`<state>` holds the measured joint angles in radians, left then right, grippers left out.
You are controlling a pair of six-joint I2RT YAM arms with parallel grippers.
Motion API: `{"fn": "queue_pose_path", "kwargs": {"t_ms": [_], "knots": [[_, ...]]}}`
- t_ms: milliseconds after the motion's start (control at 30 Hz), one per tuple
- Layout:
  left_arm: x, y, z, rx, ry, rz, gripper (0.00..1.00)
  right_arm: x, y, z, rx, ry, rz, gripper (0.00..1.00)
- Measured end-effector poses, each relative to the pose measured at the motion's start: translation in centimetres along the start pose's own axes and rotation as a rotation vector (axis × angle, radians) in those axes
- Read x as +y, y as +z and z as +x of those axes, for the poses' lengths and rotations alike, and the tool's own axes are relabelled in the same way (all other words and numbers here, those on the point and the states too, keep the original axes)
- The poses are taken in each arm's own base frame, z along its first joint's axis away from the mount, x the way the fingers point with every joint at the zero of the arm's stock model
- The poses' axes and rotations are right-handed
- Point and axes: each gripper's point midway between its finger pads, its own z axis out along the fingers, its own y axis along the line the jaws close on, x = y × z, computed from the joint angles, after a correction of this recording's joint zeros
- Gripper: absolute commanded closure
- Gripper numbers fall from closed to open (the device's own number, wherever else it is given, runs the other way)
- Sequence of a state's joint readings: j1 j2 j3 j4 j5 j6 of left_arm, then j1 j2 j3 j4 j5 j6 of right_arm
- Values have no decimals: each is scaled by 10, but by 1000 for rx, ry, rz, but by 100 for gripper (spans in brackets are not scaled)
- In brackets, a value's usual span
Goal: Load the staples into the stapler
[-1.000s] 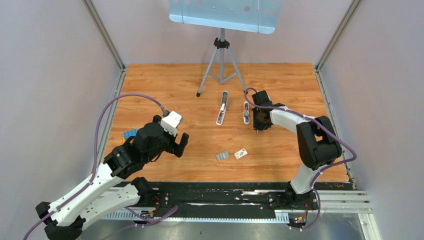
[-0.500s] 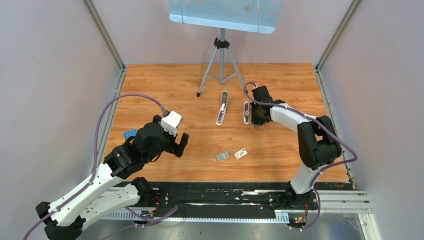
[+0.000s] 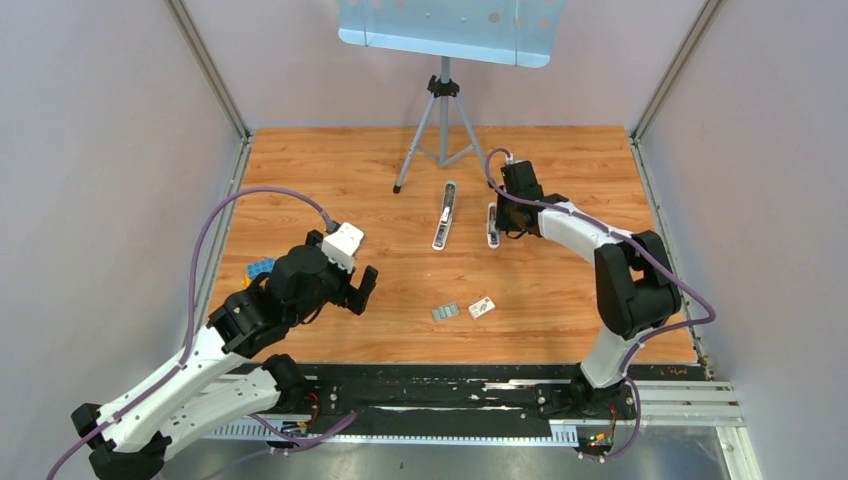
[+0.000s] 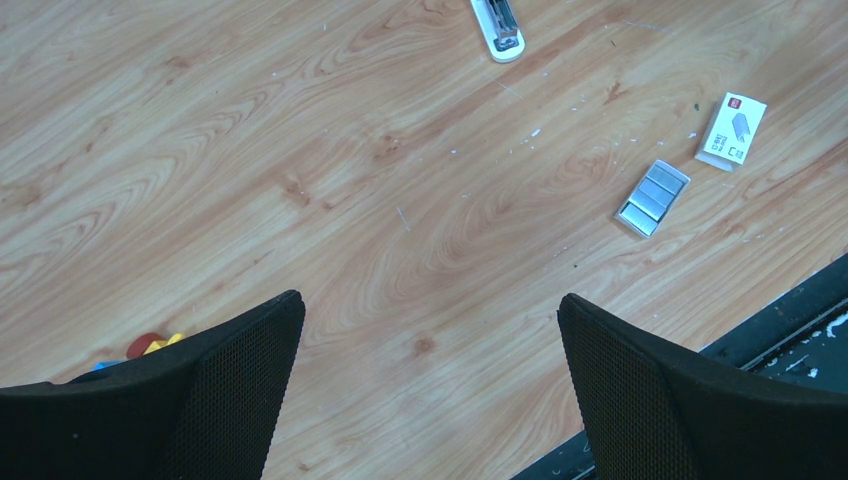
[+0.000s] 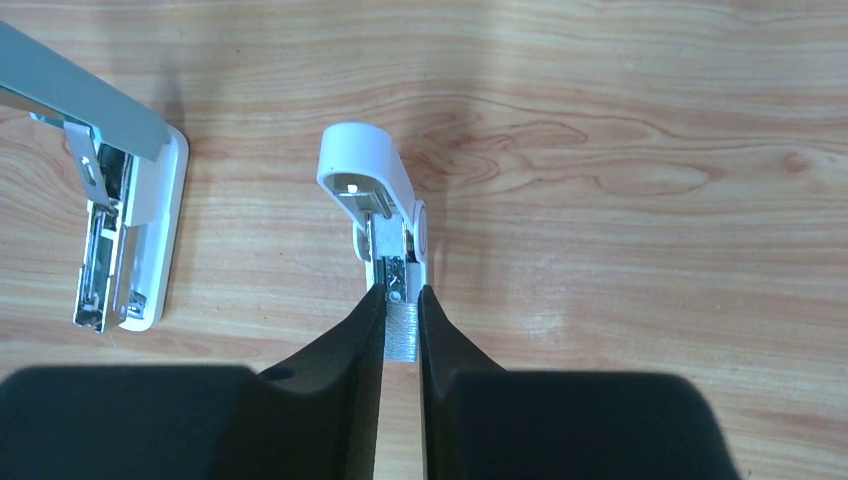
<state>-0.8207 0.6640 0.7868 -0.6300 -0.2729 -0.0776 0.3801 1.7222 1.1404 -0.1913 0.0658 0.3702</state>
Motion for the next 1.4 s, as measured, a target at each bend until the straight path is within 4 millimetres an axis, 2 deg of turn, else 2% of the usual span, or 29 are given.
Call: {"fn": "queue_pose_path", "kwargs": {"t_ms": [567,1400], "knots": [[0,0,0,1,1,0,0,11,15,-1,-29,-18,-9,84],[0,0,0,1,1,0,0,7,25,2,-45,-42,1,85]]}}
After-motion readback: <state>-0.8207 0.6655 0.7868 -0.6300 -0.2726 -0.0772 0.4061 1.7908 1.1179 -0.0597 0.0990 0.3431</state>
